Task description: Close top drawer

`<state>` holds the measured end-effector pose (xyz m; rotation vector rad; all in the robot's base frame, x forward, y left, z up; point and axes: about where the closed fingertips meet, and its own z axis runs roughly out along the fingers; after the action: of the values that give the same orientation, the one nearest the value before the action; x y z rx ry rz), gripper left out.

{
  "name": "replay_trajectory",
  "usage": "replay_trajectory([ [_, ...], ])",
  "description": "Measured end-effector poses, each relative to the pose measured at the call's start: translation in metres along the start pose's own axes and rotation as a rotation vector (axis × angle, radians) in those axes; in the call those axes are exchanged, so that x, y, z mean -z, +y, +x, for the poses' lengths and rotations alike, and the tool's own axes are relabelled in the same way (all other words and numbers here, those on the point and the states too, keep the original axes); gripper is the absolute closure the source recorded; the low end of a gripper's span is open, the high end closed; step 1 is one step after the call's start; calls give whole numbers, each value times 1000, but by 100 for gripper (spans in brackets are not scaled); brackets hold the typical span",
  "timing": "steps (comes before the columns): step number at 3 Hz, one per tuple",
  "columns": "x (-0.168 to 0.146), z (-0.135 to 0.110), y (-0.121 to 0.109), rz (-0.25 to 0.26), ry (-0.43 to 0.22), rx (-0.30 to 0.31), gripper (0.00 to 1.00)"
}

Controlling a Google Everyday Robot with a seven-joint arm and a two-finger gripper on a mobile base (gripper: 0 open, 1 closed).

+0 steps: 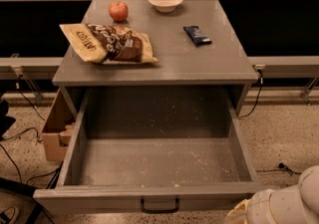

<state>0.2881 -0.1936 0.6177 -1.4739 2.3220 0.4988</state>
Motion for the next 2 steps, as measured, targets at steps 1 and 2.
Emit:
replay_trajectory([
  [1, -29, -4, -14, -20, -43, -1, 100],
  [2, -46, -24, -42, -24, -88, 21, 100],
])
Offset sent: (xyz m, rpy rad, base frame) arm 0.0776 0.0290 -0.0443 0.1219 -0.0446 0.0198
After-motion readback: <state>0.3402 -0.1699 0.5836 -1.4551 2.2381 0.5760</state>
